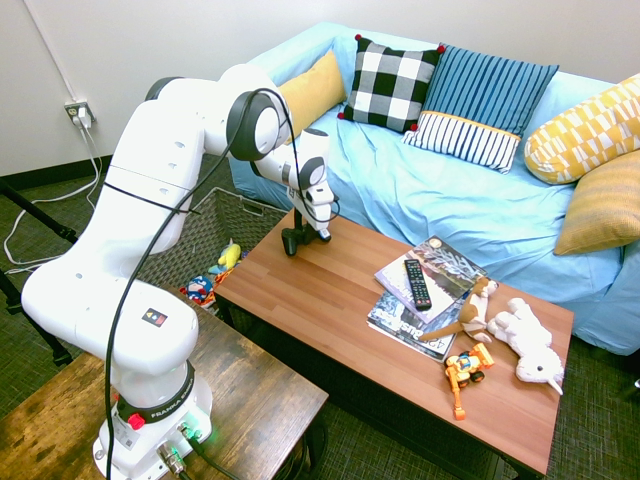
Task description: Put the gamepad in the basket
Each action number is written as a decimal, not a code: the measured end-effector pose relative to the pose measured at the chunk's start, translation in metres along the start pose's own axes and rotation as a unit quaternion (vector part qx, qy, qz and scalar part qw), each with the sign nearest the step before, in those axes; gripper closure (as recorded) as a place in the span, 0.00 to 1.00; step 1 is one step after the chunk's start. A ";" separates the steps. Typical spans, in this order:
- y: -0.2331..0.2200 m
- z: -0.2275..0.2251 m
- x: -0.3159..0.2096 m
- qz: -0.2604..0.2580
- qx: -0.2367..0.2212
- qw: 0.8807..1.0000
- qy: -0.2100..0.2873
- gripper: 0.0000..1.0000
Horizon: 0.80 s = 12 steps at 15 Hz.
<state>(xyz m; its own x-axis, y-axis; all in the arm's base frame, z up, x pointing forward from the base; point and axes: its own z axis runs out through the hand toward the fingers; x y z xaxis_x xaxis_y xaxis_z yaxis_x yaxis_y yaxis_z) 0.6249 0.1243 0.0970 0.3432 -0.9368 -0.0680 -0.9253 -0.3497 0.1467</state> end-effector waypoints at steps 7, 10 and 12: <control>0.023 -0.069 -0.012 -0.077 0.052 0.995 0.024 1.00; 0.017 -0.096 -0.072 -0.137 0.058 0.988 0.046 1.00; 0.010 -0.102 -0.121 -0.180 0.057 0.980 0.058 1.00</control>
<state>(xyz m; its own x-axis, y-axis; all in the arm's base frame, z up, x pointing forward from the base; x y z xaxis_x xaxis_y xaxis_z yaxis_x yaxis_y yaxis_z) 0.5903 0.2329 0.2073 0.6615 -0.7497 0.0185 -0.7500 -0.6611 0.0230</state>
